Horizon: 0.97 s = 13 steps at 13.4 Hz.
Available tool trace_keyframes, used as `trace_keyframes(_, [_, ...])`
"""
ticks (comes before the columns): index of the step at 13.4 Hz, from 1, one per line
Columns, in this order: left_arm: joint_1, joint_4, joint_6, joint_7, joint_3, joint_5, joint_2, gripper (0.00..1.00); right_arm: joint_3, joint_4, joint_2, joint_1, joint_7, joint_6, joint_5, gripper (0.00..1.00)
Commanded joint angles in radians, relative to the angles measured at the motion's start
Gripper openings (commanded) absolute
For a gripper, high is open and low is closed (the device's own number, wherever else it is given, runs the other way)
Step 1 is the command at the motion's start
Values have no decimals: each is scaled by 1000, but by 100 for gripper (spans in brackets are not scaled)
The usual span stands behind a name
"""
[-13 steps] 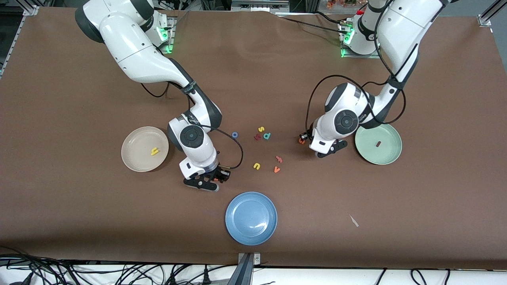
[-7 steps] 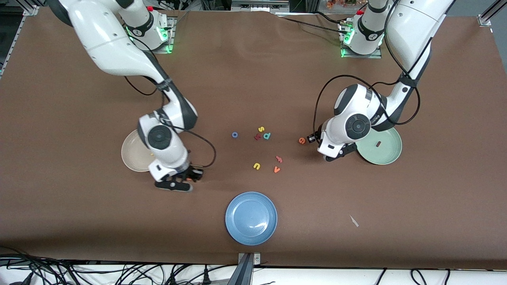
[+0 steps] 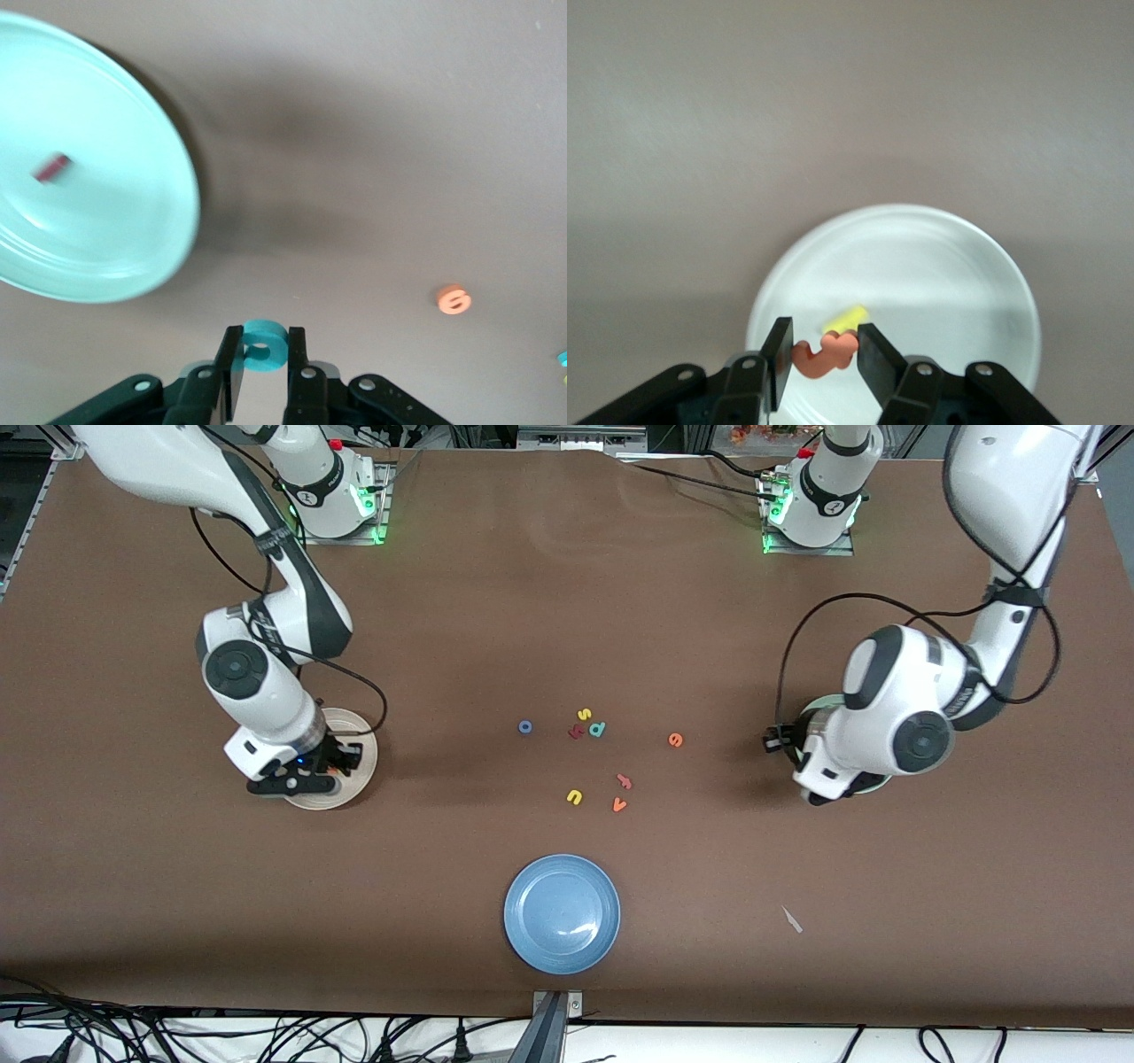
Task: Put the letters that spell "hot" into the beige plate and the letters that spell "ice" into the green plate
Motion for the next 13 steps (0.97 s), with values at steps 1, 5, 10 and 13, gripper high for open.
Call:
trace_keyframes(1, [37, 0, -42, 110, 2, 86, -2, 0, 18, -120, -78, -47, -66, 16, 29, 65])
trace_keyframes(5, [119, 0, -57, 214, 3, 198, 31, 0, 21, -122, -77, -47, -49, 17, 54, 87])
trace_keyframes(10, [156, -14, 7, 256, 5, 242, 108, 39, 119, -82, -22, -9, 196, 65, 77, 87])
trace_keyframes(13, [156, 0, 7, 248, -1, 244, 105, 100, 121, -25, 24, 103, 402, 80, 71, 87])
